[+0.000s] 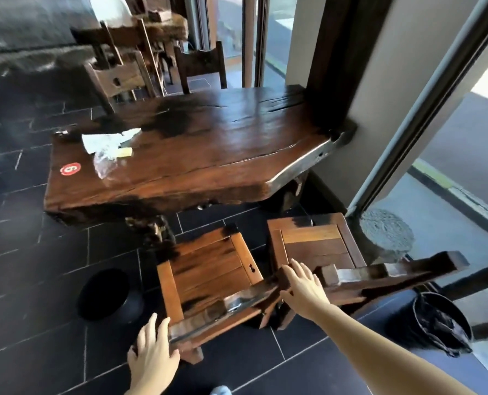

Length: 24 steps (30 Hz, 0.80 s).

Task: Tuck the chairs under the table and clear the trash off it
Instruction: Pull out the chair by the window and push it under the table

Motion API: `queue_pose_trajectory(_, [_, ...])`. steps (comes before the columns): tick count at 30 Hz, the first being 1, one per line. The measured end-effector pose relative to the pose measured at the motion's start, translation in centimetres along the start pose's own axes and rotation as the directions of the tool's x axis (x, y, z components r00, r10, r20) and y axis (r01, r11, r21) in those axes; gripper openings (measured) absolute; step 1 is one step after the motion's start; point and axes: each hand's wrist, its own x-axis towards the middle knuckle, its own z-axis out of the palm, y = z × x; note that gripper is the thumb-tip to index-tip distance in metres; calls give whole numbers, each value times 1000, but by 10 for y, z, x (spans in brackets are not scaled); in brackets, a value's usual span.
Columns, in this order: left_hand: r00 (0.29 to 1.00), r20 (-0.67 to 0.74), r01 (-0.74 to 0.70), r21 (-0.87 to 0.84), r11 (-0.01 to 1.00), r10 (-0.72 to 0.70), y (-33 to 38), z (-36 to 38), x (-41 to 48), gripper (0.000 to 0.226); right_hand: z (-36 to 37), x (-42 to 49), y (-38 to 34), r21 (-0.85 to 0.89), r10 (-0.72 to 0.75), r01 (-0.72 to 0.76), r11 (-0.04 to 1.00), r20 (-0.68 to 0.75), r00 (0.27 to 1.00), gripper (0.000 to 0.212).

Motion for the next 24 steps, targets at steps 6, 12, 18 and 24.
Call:
queue_pose_trajectory(6, [979,-99,155,-206,966,-178,28,4,-4,74,-16,24,24,-84,-117,119,989,31,993,69])
queue_pose_trajectory(12, [992,-97,72,-99,993,-81,6,6,6,61,8,39,10,-133,-14,17,991,23,1000,52])
queue_pose_trajectory(18, [993,-110,42,-84,996,-51,3,5,12,56,22,52,10,-245,7,-29,969,-91,996,47])
queue_pose_trajectory(24, [992,-124,-7,-34,999,3,-5,2,26,61,15,66,4,-288,-24,-7,957,-104,994,46])
